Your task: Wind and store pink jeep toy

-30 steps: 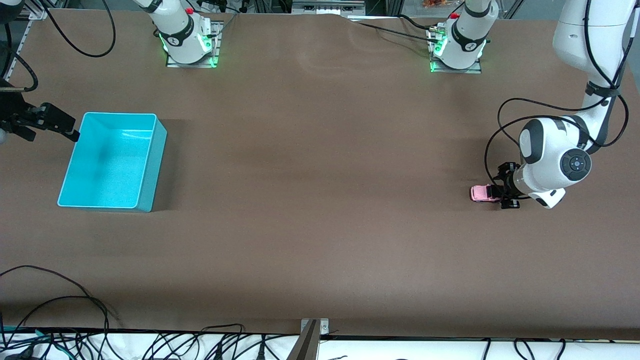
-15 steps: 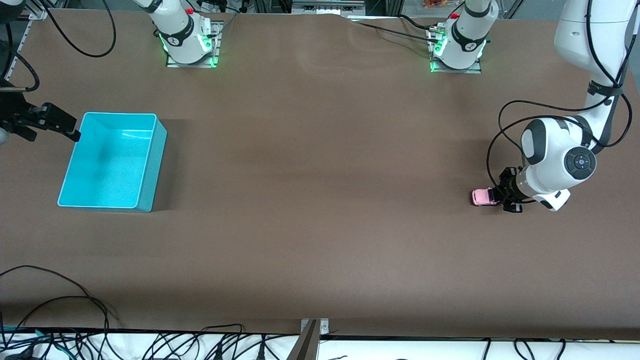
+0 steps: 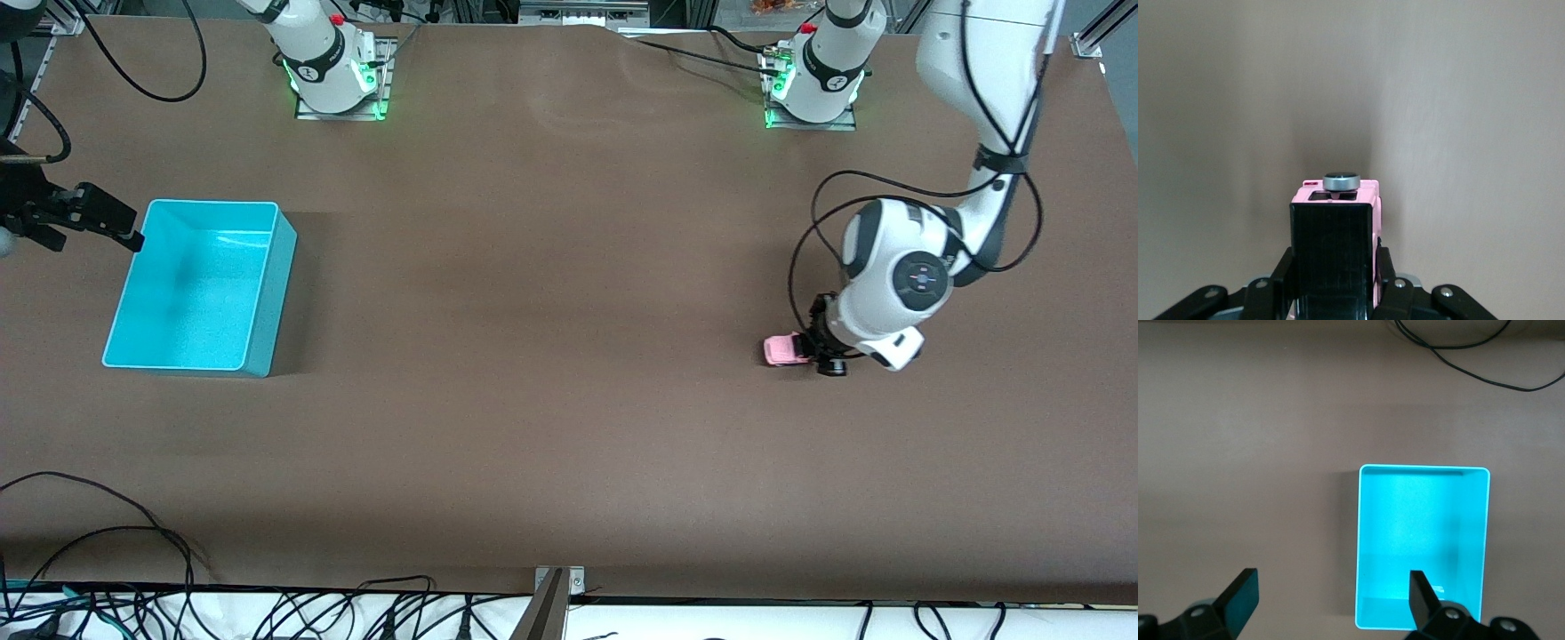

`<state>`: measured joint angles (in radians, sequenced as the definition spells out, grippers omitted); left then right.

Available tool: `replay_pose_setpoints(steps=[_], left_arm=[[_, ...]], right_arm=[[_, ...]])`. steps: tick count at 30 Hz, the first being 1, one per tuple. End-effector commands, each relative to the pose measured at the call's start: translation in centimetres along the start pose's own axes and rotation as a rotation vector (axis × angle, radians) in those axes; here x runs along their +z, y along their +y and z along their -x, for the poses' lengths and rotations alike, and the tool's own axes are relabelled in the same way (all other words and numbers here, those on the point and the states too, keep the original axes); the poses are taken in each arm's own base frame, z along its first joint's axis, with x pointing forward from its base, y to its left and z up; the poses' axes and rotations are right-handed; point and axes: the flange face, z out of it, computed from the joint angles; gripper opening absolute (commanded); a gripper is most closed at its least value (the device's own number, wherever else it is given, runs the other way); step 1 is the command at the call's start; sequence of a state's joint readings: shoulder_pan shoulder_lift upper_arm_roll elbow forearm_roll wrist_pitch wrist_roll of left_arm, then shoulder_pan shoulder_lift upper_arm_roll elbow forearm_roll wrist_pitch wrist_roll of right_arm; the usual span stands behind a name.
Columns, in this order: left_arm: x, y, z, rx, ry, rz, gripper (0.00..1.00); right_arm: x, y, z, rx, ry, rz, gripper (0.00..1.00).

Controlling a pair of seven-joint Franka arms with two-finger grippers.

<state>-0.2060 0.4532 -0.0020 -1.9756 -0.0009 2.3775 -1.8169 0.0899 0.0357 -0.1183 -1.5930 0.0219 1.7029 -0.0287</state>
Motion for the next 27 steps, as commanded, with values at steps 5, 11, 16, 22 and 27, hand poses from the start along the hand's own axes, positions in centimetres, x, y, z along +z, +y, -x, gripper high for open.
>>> replay_pose_setpoints(steps=[5, 11, 16, 22, 27], left_arm=[[0.8, -1.3, 4.0, 0.021, 0.011, -0.014, 0.06], [2.5, -1.5, 5.1, 0.034, 0.009, -0.005, 0.06], [4.1, -1.6, 5.4, 0.042, 0.014, -0.011, 0.06], [5.4, -1.8, 5.0, 0.048, 0.025, -0.03, 0.06], [5.5, -1.3, 3.8, 0.041, 0.022, -0.017, 0.05]], right_arm=[[-0.4, -0.1, -0.1, -0.004, 0.002, 0.007, 1.0], [-0.4, -0.3, -0.1, -0.007, 0.002, 0.007, 1.0], [-0.4, -0.3, -0.1, -0.007, 0.004, 0.007, 1.0], [-0.3, -0.3, -0.2, -0.007, 0.001, 0.007, 1.0], [-0.3, -0.3, -0.2, -0.007, 0.001, 0.007, 1.0]])
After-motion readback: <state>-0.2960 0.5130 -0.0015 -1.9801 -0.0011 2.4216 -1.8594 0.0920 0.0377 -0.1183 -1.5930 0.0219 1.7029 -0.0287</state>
